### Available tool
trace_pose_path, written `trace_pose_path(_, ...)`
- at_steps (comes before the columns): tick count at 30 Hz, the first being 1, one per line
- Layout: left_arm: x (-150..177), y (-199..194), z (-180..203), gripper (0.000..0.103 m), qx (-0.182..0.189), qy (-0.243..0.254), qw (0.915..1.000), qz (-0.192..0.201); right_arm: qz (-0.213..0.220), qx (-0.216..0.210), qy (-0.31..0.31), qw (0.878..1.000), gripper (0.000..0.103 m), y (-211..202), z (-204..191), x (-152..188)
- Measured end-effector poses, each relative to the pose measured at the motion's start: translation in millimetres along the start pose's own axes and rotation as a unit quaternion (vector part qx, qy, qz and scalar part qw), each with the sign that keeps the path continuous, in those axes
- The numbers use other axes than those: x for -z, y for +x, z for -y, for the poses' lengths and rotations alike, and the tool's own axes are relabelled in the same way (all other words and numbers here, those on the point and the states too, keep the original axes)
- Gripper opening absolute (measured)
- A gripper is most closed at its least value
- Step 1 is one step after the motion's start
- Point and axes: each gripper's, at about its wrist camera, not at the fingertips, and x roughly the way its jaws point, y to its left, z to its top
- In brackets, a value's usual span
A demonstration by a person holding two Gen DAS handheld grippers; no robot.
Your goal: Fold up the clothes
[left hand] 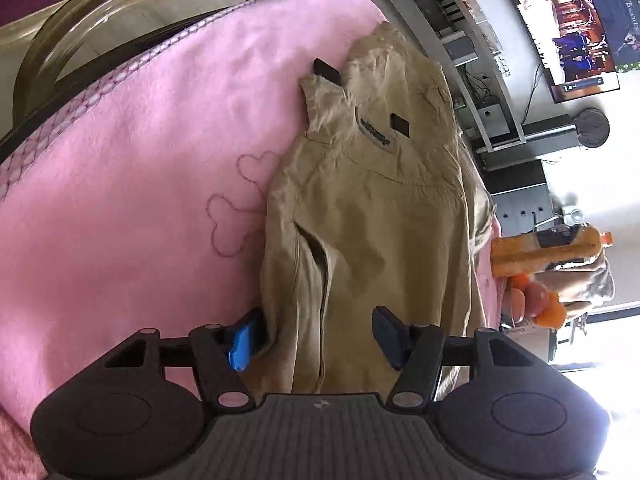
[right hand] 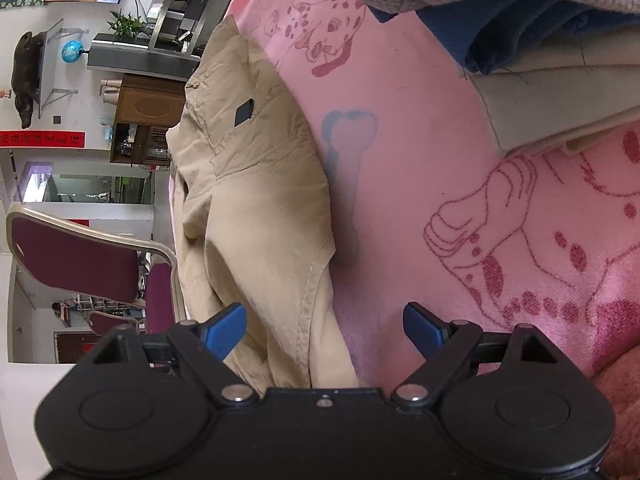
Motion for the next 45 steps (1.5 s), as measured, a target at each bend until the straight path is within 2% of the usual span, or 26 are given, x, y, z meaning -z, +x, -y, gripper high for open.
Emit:
trace_pose_path(4,-2.7,12.8,9.2,0.056,0.002,0.014,0.9998,-0.013,0.014,-0.001,0.002,1.0,0.086,-2.3,1.0,-0.9)
trace_pose_path(5,-1.6,15.6,15.1,0.049,-0.005,0.029,0.9995,-0.016,0.019,0.0,0.002,1.0,0.086,-3.2,1.2,-1.2)
trace_pose_path(6,0.8,18.1,21.9,0.029,-0.021,0.047,0.9986,-0.015,0.026,0.0,0.002,1.0,0.086,-4.3,1.4,-1.4)
trace_pose_path(8,6.9,21.5,34.2,0.003,-0.063,0.083,0.9945,0.004,0.036,0.001,0.001,0.999,0.086,-5.8,1.6,-2.3)
trace_pose_path(11,17.2,-4.5,44.2,0.003,-0.077,0.099,0.9901,0.063,0.048,0.0,-0.002,0.999,0.086,-8.2,1.5,-2.9)
trace_pose_path(14,22.7,-34.2,41.9,0.003,-0.106,0.08,0.9841,0.117,0.055,-0.006,-0.004,0.998,0.086,-10.3,0.8,-2.5)
trace_pose_path(17,24.6,-35.6,23.5,0.003,-0.134,0.052,0.9834,0.111,0.056,-0.008,-0.001,0.998,0.086,-8.6,0.4,-3.1)
trace_pose_path(20,25.7,-28.5,12.2,0.004,-0.137,0.02,0.9851,0.102,0.057,-0.01,0.006,0.998,0.084,-5.0,0.1,-4.9)
trace_pose_path(23,26.0,-27.8,19.0,0.004,-0.134,0.035,0.9849,0.104,0.064,-0.022,0.025,0.997,0.058,0.0,1.6,-6.7)
trace_pose_path(25,25.1,-25.2,19.8,0.005,-0.124,0.038,0.9864,0.1,0.063,-0.032,0.045,0.996,0.055,6.5,4.2,-9.7)
trace_pose_path(30,22.2,-14.3,12.0,0.023,-0.081,0.013,0.9935,0.078,0.029,-0.081,0.085,0.993,0.055,24.2,10.8,-12.6)
trace_pose_path(32,19.5,-8.4,9.9,0.031,-0.058,-0.002,0.9963,0.063,0.034,-0.1,0.079,0.991,0.055,23.1,8.1,-11.4)
trace_pose_path(34,17.7,-4.8,7.2,0.032,-0.038,-0.015,0.9978,0.051,0.045,-0.116,0.078,0.989,0.055,21.3,6.4,-10.1)
trace_pose_path(35,17.2,-4.2,6.4,0.03,-0.034,-0.019,0.998,0.05,0.051,-0.119,0.078,0.989,0.054,20.3,6.3,-9.3)
trace_pose_path(36,16.6,-3.5,5.6,0.02,-0.029,-0.023,0.9981,0.049,0.058,-0.116,0.077,0.989,0.041,19.4,5.9,-8.6)
trace_pose_path(37,16.3,-4.0,5.5,0.012,-0.026,-0.026,0.9981,0.05,0.067,-0.112,0.071,0.989,0.014,17.8,4.4,-8.1)
trace_pose_path(38,16.1,-5.2,5.7,0.005,-0.024,-0.028,0.998,0.052,0.076,-0.109,0.064,0.989,0.004,16.3,3.0,-7.6)
trace_pose_path(42,13.7,-27.1,10.4,0.001,0.009,-0.049,0.9966,0.065,0.112,-0.109,0.024,0.987,0.004,6.9,-18.9,-6.3)
trace_pose_path(45,1.5,-58.2,40.1,0.001,0.044,-0.038,0.9938,0.094,0.136,-0.116,0.007,0.984,0.004,-3.4,-50.0,-12.7)
